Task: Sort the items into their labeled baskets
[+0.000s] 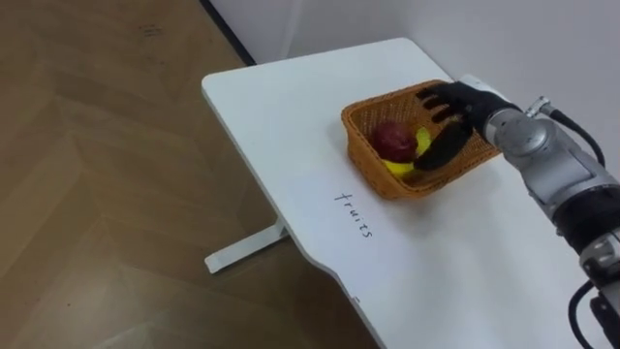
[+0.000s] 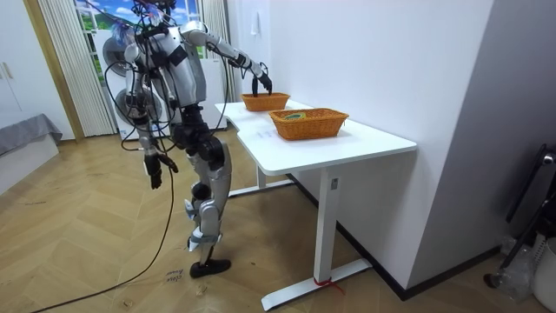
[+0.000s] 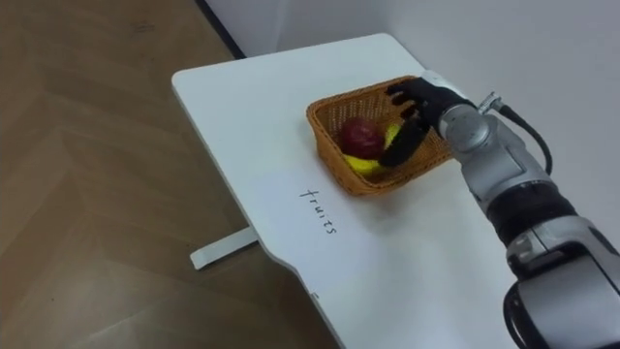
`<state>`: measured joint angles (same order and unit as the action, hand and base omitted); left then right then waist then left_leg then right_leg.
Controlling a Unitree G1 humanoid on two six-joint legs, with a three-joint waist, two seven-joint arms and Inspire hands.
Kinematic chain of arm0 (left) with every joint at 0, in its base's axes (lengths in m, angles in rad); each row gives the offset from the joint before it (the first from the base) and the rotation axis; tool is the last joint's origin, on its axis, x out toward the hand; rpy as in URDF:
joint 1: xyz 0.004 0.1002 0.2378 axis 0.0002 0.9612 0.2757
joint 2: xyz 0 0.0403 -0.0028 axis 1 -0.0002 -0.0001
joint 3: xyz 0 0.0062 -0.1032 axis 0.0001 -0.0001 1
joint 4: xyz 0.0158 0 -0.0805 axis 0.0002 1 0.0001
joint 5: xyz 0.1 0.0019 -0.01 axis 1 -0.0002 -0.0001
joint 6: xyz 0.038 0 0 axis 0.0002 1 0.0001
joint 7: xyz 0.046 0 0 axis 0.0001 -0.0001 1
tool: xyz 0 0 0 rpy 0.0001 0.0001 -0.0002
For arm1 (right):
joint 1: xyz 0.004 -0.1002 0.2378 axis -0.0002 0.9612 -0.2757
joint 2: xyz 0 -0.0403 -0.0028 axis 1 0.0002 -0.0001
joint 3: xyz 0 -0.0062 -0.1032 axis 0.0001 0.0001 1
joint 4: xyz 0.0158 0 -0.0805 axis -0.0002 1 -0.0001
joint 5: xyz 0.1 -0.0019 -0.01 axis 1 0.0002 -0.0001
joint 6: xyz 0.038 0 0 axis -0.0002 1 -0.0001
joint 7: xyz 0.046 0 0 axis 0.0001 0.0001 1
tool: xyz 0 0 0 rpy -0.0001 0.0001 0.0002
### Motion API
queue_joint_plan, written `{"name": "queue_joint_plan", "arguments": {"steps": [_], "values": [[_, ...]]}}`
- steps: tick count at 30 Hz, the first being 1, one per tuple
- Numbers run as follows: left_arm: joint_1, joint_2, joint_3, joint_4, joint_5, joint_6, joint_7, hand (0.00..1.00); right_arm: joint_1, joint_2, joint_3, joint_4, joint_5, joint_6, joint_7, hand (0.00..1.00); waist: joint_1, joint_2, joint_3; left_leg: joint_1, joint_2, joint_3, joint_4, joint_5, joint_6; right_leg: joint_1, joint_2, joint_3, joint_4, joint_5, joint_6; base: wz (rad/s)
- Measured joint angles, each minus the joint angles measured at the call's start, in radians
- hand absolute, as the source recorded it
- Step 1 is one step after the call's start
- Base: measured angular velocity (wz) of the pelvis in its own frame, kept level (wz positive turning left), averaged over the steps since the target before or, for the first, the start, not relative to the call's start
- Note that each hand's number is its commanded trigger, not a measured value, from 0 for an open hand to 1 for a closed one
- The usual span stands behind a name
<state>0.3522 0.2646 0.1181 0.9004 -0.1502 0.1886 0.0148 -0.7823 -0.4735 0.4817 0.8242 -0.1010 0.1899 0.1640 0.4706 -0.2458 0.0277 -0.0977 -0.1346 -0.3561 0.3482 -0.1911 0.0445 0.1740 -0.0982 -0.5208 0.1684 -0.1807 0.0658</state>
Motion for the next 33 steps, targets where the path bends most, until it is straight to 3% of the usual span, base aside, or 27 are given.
{"name": "queue_joint_plan", "arguments": {"steps": [7, 15, 21, 24, 26, 33], "values": [[0.004, -0.012, 0.003, 0.002, 0.005, -0.004, -0.009, 0.00, 0.000, -0.015, -0.051, -0.018, -0.027, -0.015, -0.001, 0.00, -0.017, 0.025, -0.0071, 0.008, 0.001, 0.021, -0.006, 0.003, 0.005, 0.001, -0.008, -0.010, 0.001, 0.000, 0.001, -0.09], [-0.017, -0.020, 0.016, 0.001, 0.000, 0.002, 0.000, 0.00, -0.001, -0.032, -0.097, -0.140, -0.066, -0.013, 0.000, 0.00, -0.097, 0.037, -0.0171, 0.014, 0.003, 0.031, -0.012, 0.004, 0.006, -0.001, -0.009, 0.010, 0.003, -0.001, 0.001, -0.03], [-0.040, -0.028, 0.020, -0.043, -0.047, 0.001, 0.026, 0.00, 0.001, -0.041, -0.183, -0.227, -0.060, -0.009, -0.020, 0.00, -0.152, 0.041, -0.0207, 0.027, 0.013, 0.082, -0.029, 0.010, 0.013, -0.009, -0.016, 0.034, 0.004, -0.001, 0.001, -0.23], [-0.078, -0.049, 0.026, -0.049, -0.075, -0.003, 0.043, 0.00, 0.002, -0.041, -0.230, -0.312, -0.098, -0.016, -0.056, 0.00, -0.195, 0.057, -0.0201, 0.039, 0.016, 0.111, -0.040, 0.014, 0.018, -0.014, -0.022, 0.063, 0.005, 0.000, 0.001, -0.29], [-0.088, -0.062, 0.026, -0.115, -0.100, -0.020, 0.045, 0.00, 0.022, -0.043, -0.294, -0.394, -0.118, -0.017, -0.086, 0.00, -0.232, 0.071, -0.0202, 0.040, 0.020, 0.135, -0.042, 0.014, 0.022, -0.019, -0.024, 0.084, 0.007, 0.001, 0.002, -0.25], [-0.153, -0.065, 0.023, -0.138, -0.164, -0.073, 0.063, 0.00, 0.082, -0.043, -0.427, -0.623, -0.118, -0.042, -0.177, 0.00, -0.327, 0.110, -0.0255, 0.077, 0.042, 0.221, -0.076, 0.016, 0.026, -0.033, -0.025, 0.167, 0.022, 0.002, 0.002, -0.41]]}}
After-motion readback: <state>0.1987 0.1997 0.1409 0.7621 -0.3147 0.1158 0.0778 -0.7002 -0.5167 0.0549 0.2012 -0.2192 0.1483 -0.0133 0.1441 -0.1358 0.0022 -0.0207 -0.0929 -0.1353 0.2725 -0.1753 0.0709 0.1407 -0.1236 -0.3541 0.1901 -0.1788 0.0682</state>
